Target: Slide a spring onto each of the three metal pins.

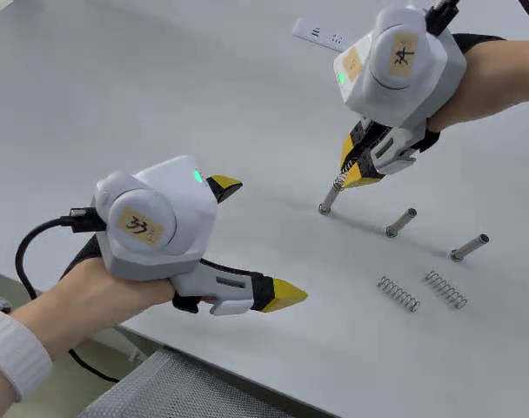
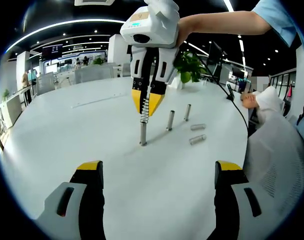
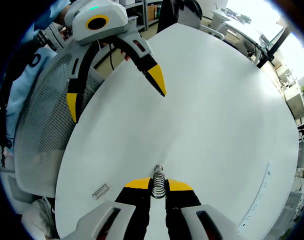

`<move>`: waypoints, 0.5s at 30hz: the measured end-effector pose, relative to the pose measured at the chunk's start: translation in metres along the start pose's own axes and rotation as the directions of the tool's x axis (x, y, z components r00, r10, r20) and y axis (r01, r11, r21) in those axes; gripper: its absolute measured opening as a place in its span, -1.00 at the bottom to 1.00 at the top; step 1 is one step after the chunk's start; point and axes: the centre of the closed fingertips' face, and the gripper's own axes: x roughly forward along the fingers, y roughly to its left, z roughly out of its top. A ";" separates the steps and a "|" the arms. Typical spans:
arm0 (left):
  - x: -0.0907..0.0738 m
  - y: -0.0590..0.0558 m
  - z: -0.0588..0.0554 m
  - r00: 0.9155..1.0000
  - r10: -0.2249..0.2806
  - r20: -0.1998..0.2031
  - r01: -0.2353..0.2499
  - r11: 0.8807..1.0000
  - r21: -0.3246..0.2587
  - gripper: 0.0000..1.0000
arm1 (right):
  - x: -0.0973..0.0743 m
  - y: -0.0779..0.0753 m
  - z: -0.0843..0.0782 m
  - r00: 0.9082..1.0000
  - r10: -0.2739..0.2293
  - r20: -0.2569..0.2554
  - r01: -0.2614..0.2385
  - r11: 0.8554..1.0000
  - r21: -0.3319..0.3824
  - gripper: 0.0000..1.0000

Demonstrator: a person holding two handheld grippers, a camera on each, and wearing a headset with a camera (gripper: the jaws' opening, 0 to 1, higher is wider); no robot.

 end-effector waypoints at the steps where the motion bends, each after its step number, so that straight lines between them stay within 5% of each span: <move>1: 0.000 0.000 0.000 1.000 0.001 0.001 -0.001 1.000 0.000 0.82 | 0.001 0.000 -0.001 1.000 0.000 -0.001 0.000 1.000 0.002 -0.85; 15: 0.001 0.001 -0.004 1.000 0.004 -0.005 -0.004 1.000 -0.011 0.80 | 0.011 -0.001 -0.003 1.000 0.011 -0.009 -0.011 1.000 -0.003 -0.85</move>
